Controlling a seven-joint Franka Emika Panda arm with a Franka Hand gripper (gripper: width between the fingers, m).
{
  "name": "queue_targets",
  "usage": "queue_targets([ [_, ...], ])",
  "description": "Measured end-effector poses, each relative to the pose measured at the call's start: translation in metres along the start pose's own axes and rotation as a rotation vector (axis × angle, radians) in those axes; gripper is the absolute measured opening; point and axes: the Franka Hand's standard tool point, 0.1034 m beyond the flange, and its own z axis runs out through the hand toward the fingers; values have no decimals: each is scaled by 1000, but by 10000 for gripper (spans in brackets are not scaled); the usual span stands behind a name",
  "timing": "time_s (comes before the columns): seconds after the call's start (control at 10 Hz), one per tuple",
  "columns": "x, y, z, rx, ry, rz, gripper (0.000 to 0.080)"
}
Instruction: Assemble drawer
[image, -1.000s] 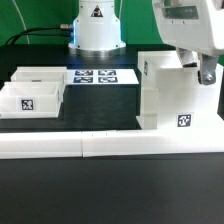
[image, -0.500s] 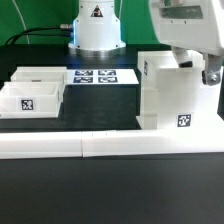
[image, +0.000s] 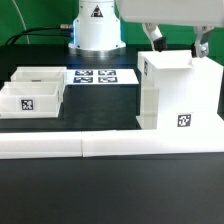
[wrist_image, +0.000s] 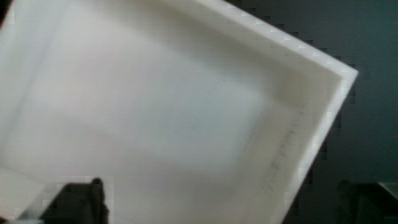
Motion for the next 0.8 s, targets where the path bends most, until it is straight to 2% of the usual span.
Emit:
queue_targets([
  [0.2, 0, 1, 1, -3, -1, -12, 649],
  [0.5, 8, 29, -10, -138, -8, -554, 649],
  [0.6, 13, 36, -17, -156, 1, -694, 649],
  [0.8, 17, 41, -18, -159, -9, -859, 649],
])
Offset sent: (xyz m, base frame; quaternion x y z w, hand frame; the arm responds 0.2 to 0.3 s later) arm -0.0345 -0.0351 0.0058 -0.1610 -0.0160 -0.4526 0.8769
